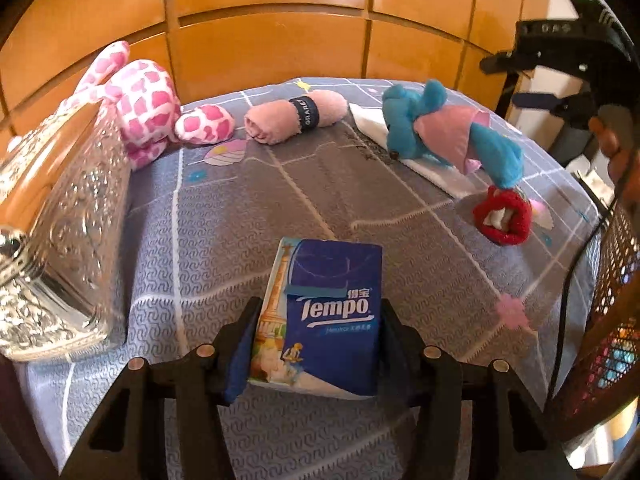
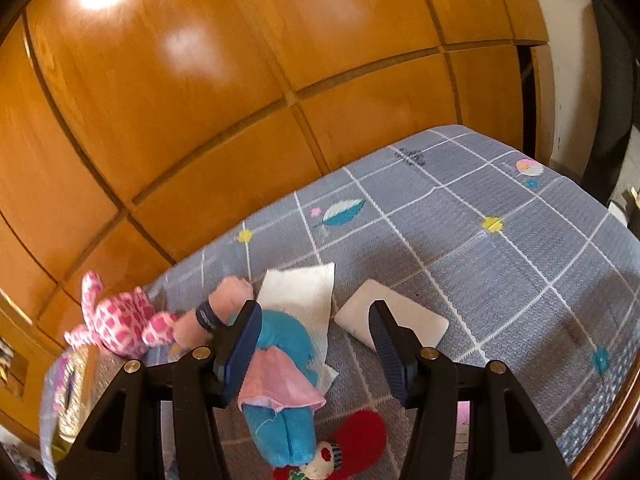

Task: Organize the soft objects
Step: 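Grasp the teal-haired doll in the pink dress with the right tool and lift it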

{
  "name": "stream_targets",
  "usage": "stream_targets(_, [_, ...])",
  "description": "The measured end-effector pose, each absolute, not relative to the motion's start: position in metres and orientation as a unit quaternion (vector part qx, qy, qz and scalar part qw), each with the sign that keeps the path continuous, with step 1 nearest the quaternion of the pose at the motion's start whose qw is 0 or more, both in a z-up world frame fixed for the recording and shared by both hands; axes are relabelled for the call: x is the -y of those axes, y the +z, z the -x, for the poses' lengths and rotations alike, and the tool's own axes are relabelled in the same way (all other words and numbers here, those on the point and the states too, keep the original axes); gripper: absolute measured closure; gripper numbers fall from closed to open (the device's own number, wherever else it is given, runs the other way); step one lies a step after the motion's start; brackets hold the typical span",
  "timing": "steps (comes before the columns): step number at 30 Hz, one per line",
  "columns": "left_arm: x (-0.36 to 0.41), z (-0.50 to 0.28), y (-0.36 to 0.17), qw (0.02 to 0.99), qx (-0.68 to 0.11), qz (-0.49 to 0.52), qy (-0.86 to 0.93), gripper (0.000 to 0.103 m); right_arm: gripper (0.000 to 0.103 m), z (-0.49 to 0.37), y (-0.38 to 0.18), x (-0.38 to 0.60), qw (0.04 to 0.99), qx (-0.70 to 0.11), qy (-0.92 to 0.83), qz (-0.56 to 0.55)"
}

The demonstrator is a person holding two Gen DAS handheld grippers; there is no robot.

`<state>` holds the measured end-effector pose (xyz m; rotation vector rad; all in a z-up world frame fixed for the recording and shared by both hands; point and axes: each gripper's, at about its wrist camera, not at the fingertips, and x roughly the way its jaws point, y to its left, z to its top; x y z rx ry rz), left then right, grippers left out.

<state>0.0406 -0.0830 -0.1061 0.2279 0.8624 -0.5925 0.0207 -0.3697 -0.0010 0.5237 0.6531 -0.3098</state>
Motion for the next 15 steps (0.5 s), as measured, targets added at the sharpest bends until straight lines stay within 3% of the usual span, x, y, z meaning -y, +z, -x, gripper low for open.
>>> stream_targets(10, [0.085,-0.039,-0.108,0.868,-0.4,-0.104,-0.277,0.048,0.047,-0.086,-0.033,0.321,0.871,-0.468,-0.083,-0.126])
stream_targets(15, [0.083,-0.037,-0.108,0.87,-0.395,-0.101,-0.276,0.048,0.047,-0.112,-0.05,0.295,0.858,-0.505,-0.071,-0.061])
